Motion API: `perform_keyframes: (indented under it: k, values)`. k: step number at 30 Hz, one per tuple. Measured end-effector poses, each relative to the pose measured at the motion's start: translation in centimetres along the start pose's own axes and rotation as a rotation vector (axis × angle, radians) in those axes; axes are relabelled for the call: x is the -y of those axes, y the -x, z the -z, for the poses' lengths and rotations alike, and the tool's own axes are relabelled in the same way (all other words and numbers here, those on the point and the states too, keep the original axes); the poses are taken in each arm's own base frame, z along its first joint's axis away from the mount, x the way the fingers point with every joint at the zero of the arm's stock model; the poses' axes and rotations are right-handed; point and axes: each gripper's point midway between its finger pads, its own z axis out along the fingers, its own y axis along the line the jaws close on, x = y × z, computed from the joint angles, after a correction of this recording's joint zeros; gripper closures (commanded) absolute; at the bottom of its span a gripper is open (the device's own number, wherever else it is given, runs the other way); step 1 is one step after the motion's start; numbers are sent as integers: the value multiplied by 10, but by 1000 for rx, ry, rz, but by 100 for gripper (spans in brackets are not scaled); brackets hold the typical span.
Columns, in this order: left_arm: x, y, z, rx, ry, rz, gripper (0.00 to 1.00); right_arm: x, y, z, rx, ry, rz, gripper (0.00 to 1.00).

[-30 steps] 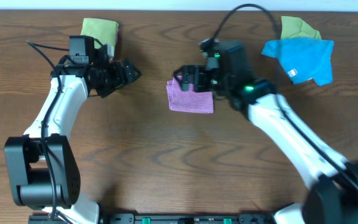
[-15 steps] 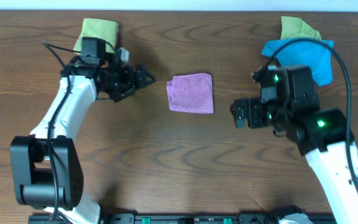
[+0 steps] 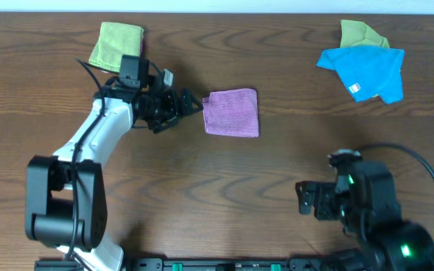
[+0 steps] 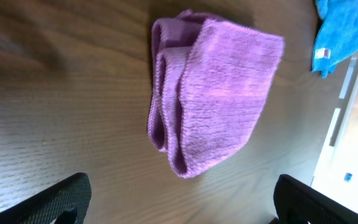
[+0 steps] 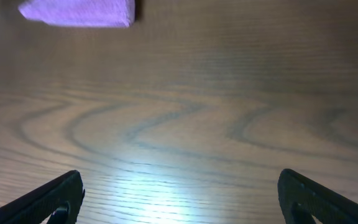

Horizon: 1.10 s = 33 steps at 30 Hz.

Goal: Fold the cloth
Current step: 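Grasp the left edge of the folded purple cloth with the left gripper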

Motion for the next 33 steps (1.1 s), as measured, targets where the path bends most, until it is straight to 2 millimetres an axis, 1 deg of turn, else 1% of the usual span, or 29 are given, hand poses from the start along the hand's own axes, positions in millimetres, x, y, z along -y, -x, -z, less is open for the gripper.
perform_keyframes:
  k: [2, 5, 7, 15, 20, 27, 33]
  values:
    - [-7, -5, -8, -19, -10, 28, 5, 0, -1, 8, 45, 17, -40, 1]
    - [-16, -13, -22, -48, -20, 71, 5, -3, 5, 19, 119, 47, -84, 1]
    - [-18, -17, -28, -61, -25, 85, 5, -4, 6, 21, 133, 54, -100, 1]
    - [-4, -24, -53, -86, -48, 58, 5, -4, 6, 21, 133, 56, -123, 1]
    - [-5, -23, -68, -95, -65, 82, 5, -4, 6, 21, 133, 56, -125, 1]
    - [5, -18, -77, -91, -128, 88, 5, -3, 6, 21, 132, 56, -125, 1]
    - [17, -21, -87, -90, -140, 63, 5, -3, 6, 21, 132, 56, -125, 1]
